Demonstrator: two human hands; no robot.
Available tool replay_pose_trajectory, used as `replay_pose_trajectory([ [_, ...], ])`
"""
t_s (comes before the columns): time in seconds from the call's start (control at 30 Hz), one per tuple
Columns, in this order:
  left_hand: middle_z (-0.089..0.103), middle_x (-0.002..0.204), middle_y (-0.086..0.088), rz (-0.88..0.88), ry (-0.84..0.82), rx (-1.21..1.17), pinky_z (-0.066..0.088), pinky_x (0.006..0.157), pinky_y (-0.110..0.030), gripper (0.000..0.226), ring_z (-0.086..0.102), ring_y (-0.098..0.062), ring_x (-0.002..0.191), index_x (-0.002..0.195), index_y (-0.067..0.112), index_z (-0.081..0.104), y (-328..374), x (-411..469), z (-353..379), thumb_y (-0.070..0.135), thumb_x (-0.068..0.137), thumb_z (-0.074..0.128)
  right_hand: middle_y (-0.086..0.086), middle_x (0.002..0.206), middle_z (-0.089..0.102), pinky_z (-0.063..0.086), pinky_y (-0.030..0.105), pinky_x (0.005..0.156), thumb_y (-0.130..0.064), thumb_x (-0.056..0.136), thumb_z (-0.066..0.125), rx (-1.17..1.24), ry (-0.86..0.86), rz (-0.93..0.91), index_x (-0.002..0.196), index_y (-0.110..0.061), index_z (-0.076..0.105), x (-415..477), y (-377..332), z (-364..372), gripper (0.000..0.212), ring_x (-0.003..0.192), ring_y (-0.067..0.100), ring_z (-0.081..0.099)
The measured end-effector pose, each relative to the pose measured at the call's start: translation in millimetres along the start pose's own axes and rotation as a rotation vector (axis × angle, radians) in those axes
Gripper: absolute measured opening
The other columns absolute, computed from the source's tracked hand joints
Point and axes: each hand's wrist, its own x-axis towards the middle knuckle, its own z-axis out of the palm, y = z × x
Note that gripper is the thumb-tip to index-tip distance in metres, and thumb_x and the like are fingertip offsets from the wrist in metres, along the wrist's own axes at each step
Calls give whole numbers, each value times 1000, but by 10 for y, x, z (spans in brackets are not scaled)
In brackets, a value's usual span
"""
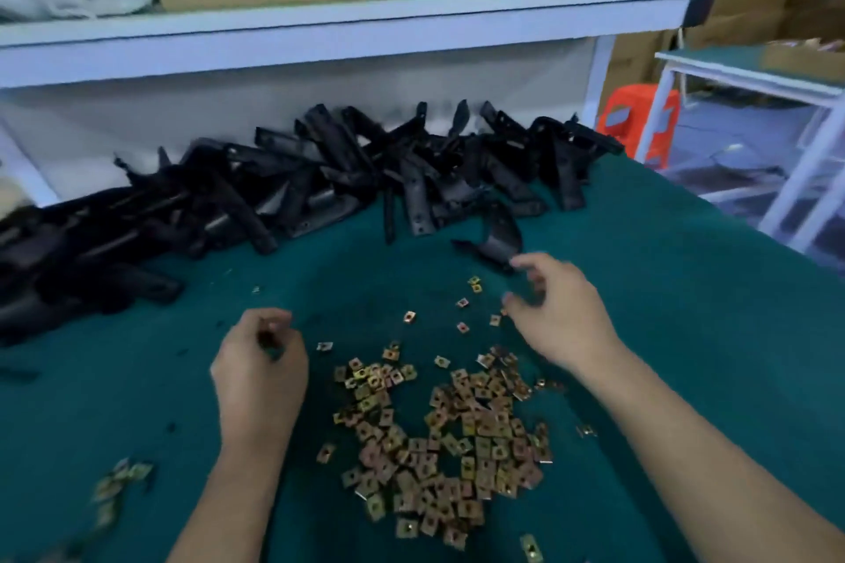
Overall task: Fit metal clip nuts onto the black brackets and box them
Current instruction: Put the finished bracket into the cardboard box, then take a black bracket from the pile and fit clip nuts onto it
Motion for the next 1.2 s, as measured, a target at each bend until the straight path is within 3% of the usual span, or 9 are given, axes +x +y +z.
replay_pose_trajectory([
  [0.1, 61, 92, 19, -58, -1, -77, 39, 68, -12, 18, 55, 15, 86, 96, 29, 65, -56, 17, 10, 12, 95, 61, 8, 128, 50, 33, 25, 97, -26, 92, 66, -173, -24, -19, 137, -25, 56, 575, -108, 215, 46, 123, 26, 44],
  [0.2, 62, 93, 19, -98, 7, -123, 43, 68, -17, 20, 58, 8, 86, 93, 34, 65, -56, 39, 26, 15, 95, 61, 11, 138, 52, 41, 41, 103, -45, 91, 69, -496, -82, 43, 138, -19, 57, 875, -101, 329, 55, 132, 33, 40],
  [0.4, 64, 93, 14, -85, -15, -147, 41, 67, -11, 18, 56, 10, 88, 89, 33, 64, -69, 45, 19, 16, 95, 62, 8, 74, 58, 43, 31, 60, -15, 87, 60, -419, 80, 106, 94, -11, 66, 849, -27, 348, 10, 69, 33, 53],
  [0.6, 66, 87, 14, -44, -31, -209, 44, 65, -4, 13, 59, 8, 88, 89, 34, 64, 4, 17, 8, 22, 95, 63, 2, 72, 71, 56, 28, 70, -18, 89, 63, 502, 247, 210, 80, -14, 70, 405, -347, 118, 11, 79, 23, 72],
  [0.73, 68, 93, 23, 61, -64, -315, 47, 69, -8, 7, 65, 1, 88, 94, 37, 67, 77, -43, 1, 38, 98, 60, 5, 86, 77, 60, 26, 77, -2, 94, 61, 891, -118, 112, 83, -15, 77, -137, -704, 216, 23, 82, 18, 74],
  [0.87, 73, 111, 7, 61, -330, -705, 52, 84, -22, 48, 68, -11, 105, 115, 22, 69, 142, -106, -1, 61, 88, 65, 17, 101, 75, 59, 26, 76, 1, 98, 54, 1090, -484, 108, 104, 2, 73, -388, -833, 403, 20, 86, 23, 73],
  [0.97, 70, 124, -12, -169, -587, -1044, 56, 91, -35, 71, 67, -27, 115, 124, 15, 66, 207, -115, 9, 58, 70, 85, 15, 99, 76, 59, 26, 77, -2, 99, 57, 1005, -574, 86, 105, 1, 73, -455, -834, 494, 18, 86, 22, 73],
  [1.07, 73, 107, -11, -250, -628, -1142, 58, 78, -34, 47, 70, -25, 101, 98, 20, 72, 233, -113, 10, 39, 62, 96, 7, 100, 77, 60, 27, 80, -16, 98, 63, 861, -655, -30, 106, -11, 77, -488, -794, 512, 17, 91, 19, 74],
  [1.2, 75, 99, -6, -324, -621, -1215, 59, 74, -30, 14, 72, -20, 91, 79, 26, 73, 239, -115, -29, 22, 71, 84, -16, 93, 74, 51, 16, 76, -41, 94, 66, 213, -274, -241, 101, -32, 75, -296, -566, 369, 15, 87, 0, 67],
])
